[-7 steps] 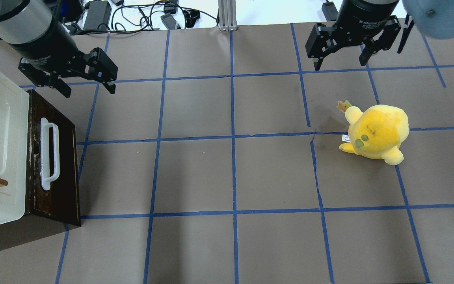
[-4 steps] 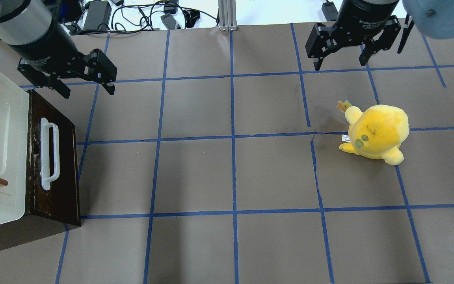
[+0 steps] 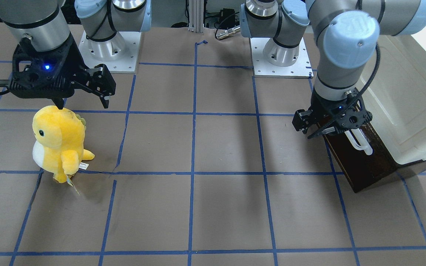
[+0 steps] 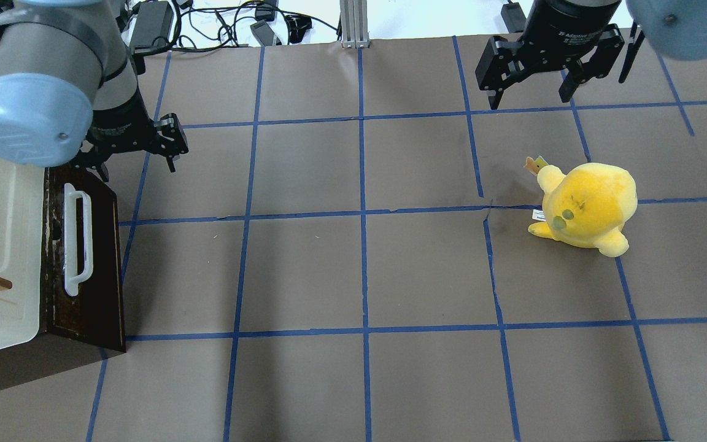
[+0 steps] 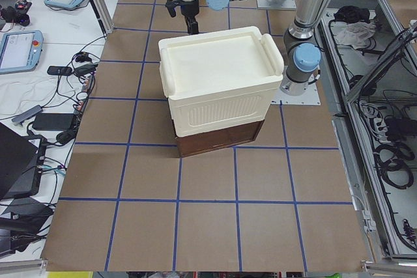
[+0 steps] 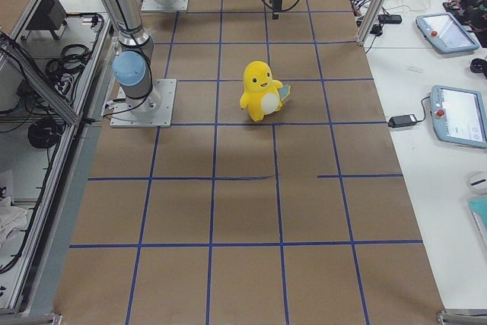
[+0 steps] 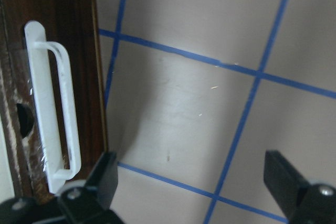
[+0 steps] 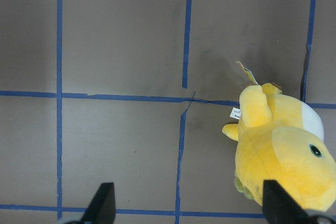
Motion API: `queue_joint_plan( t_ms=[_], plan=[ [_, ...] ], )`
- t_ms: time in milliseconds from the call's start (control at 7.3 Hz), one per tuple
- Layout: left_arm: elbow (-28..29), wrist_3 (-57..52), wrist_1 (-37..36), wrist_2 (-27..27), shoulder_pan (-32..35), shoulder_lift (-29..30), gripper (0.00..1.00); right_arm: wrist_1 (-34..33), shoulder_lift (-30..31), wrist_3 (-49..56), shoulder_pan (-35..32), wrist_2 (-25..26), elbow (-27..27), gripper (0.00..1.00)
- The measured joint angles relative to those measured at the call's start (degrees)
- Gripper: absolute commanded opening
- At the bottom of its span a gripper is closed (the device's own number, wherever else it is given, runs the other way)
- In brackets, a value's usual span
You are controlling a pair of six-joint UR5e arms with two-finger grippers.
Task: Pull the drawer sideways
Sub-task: 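Move the left gripper down to the white drawer handle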
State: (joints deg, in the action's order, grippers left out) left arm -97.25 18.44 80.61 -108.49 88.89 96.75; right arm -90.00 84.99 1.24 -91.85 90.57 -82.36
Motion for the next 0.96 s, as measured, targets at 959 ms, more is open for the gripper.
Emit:
queue_joint_plan(
  t_ms=[959],
  plan=[
    [-2.66, 10.15, -1.40, -19.94, 2.38, 11.49, 0.93, 0.00, 0.00, -0.01, 0.00, 0.01, 0.00, 1.00]
  ],
)
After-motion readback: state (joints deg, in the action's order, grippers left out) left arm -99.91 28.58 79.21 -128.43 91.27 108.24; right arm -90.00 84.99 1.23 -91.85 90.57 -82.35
